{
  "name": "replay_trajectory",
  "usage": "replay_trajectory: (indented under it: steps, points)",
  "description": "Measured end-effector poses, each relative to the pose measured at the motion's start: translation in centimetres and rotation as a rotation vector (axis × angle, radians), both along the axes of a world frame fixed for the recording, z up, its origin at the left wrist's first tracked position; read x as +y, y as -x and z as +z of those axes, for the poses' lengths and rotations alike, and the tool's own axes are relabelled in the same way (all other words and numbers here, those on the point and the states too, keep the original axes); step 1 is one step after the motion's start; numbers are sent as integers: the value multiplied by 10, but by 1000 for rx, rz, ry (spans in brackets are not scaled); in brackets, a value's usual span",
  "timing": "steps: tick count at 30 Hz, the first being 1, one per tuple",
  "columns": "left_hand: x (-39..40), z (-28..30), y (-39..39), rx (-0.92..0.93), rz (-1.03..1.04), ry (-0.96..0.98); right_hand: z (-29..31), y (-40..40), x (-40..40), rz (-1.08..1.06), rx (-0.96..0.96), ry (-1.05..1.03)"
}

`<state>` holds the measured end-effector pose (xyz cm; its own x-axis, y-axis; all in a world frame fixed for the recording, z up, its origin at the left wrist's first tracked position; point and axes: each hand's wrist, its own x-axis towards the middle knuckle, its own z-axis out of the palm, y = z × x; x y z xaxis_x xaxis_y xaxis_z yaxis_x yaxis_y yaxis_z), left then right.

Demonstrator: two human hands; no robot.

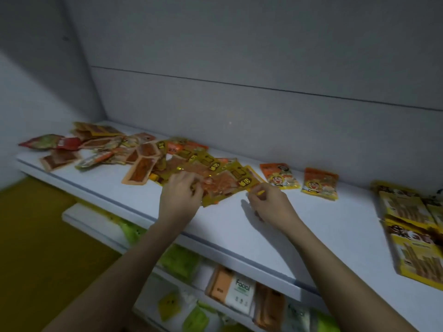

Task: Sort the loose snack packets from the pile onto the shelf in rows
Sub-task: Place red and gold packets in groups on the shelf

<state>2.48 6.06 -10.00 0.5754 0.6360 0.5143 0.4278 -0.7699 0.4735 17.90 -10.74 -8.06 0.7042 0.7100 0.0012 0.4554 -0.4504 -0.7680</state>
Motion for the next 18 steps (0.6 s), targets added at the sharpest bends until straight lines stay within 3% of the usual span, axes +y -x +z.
replay_trajectory:
  steps: [5,9,14,16,18]
  points:
    - [70,-9,25,23,-56,-20,-2,11,73,-188,-72,66]
    - [90,-19,17,213,-219,-18,-22,33,104,-373,-180,93]
    - [96,-28,17,262,-309,-52,-29,30,107,-449,-76,-314]
    - [97,-24,21,147,-370,76,-17,31,104,-496,29,-528]
    - [102,-17,24,-89,-385,303,-3,34,103,-537,63,-651]
